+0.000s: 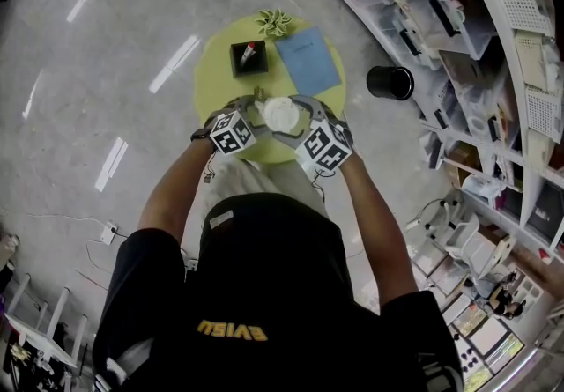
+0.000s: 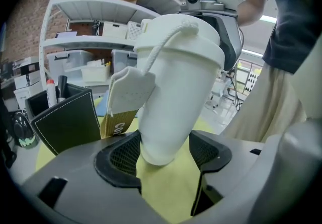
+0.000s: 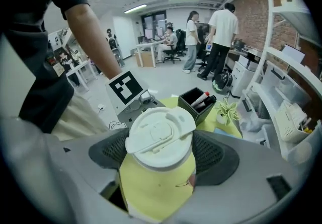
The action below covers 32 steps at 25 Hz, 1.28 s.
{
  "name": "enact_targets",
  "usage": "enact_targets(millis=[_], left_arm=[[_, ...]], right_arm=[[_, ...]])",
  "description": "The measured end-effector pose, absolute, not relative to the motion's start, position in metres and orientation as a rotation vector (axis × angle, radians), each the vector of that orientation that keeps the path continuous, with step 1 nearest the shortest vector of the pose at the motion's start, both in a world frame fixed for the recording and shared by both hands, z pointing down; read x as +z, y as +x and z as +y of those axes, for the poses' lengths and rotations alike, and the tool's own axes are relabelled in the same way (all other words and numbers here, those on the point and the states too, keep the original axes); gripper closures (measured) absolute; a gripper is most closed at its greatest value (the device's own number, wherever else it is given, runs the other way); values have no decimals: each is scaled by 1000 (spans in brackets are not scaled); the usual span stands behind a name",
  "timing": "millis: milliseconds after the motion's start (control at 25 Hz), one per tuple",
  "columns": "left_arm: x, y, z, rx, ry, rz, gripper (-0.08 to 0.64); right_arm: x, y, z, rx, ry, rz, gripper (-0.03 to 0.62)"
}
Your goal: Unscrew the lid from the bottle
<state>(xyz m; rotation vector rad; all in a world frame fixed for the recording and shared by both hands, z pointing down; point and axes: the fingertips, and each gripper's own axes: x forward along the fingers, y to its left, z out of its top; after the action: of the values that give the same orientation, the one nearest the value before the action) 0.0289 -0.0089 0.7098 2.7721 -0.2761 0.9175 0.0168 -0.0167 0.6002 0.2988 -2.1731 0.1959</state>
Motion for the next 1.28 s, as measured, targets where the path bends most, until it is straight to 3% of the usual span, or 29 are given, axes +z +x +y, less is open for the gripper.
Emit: enact_targets(millis=[480,600,1080,1120,1160,1280], left_arm=[[709,28,-7,926,2760,-289,239],[710,28,-6,924,2755,-294,239],[709,28,-8,933,2751,-287,240],[709,28,-8,933,2751,-287,240],[709,28,-8,933,2750,-288,241],[710,27,-8,932,2748,-285,241]], right_arm=[[598,18,-15,239,322,-2156,197],[594,22,-16,336,451,-2131,156],[593,20,-31,575,1033,-2042,150],[595,17,-31,542,1032,-2033,152],[595,16,-31,506,1031,-2024,195],[595,15,-32,471,1028,-2016,207]])
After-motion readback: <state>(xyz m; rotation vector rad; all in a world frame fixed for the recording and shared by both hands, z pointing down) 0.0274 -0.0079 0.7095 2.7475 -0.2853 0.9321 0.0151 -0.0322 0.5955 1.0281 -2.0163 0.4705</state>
